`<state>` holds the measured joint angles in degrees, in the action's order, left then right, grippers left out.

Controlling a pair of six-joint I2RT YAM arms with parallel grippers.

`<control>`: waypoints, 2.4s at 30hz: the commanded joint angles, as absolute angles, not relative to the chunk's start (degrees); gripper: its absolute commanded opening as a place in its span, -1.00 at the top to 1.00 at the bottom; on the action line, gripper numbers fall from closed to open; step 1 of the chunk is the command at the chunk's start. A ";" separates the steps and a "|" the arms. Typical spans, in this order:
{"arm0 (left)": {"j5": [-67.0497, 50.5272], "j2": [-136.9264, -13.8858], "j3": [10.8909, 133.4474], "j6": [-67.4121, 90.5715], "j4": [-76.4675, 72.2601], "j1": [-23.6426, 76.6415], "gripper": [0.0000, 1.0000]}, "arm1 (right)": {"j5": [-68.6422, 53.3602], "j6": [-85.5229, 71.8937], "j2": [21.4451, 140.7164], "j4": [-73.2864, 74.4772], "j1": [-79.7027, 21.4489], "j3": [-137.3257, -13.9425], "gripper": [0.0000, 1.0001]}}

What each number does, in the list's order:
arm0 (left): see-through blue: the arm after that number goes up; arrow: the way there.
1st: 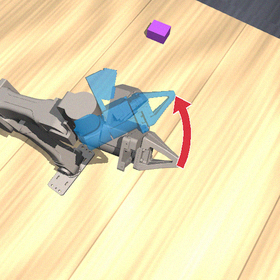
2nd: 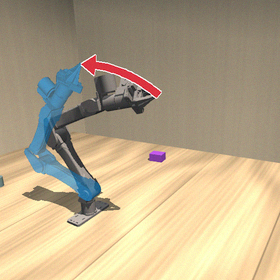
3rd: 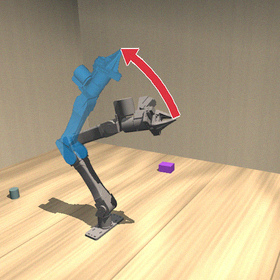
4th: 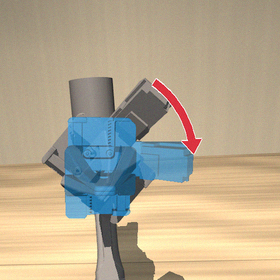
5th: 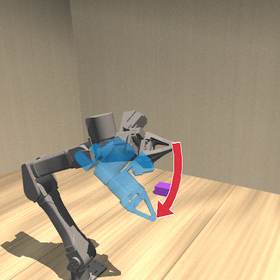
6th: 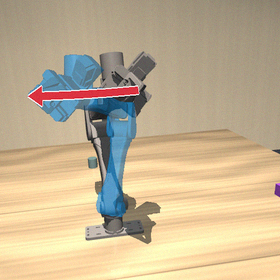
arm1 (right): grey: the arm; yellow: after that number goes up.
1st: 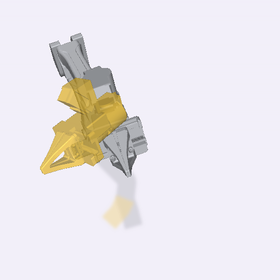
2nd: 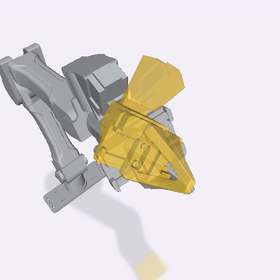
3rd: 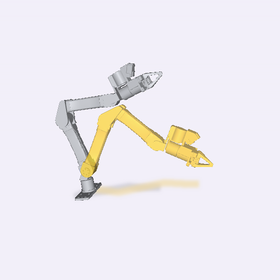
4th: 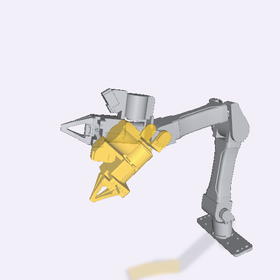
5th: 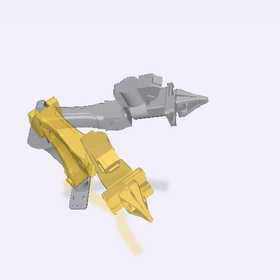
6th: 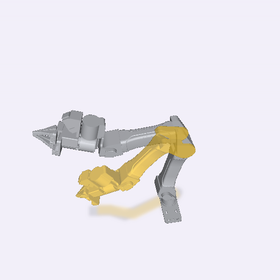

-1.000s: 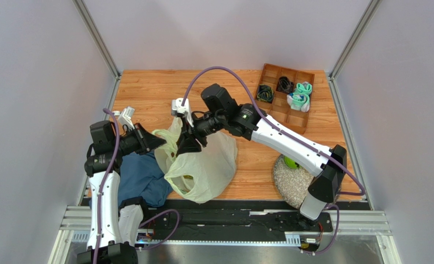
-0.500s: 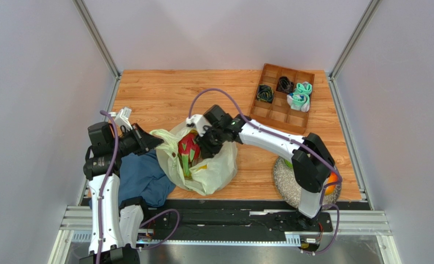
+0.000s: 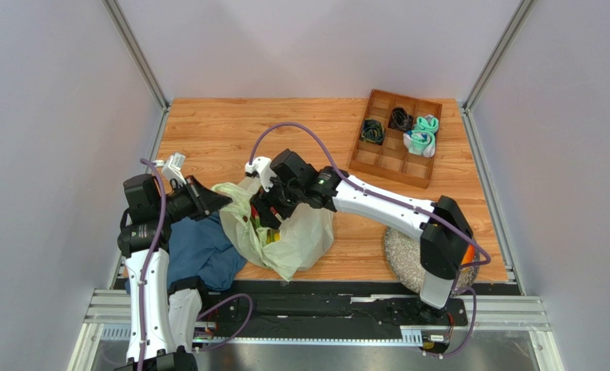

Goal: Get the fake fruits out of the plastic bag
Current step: Take out the fake fruit from the plastic bag, then place the fake fruit on the plate.

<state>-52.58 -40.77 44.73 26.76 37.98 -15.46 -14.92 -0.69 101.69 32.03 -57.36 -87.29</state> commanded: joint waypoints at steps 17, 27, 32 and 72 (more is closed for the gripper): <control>-53.53 -39.55 47.37 23.56 41.92 -15.91 1.00 | -17.39 -23.37 118.56 27.51 -50.54 -98.43 -1.00; -52.91 -39.90 48.25 22.85 42.54 -16.08 1.00 | -9.41 -30.59 124.36 30.85 -51.59 -98.87 -1.00; -52.48 -40.25 48.43 22.67 42.71 -16.52 1.00 | -12.37 -24.88 123.76 28.31 -51.50 -99.67 -0.09; -52.38 -48.52 46.23 29.35 29.01 -16.61 1.00 | -29.00 15.70 77.53 24.58 -33.52 -93.79 0.94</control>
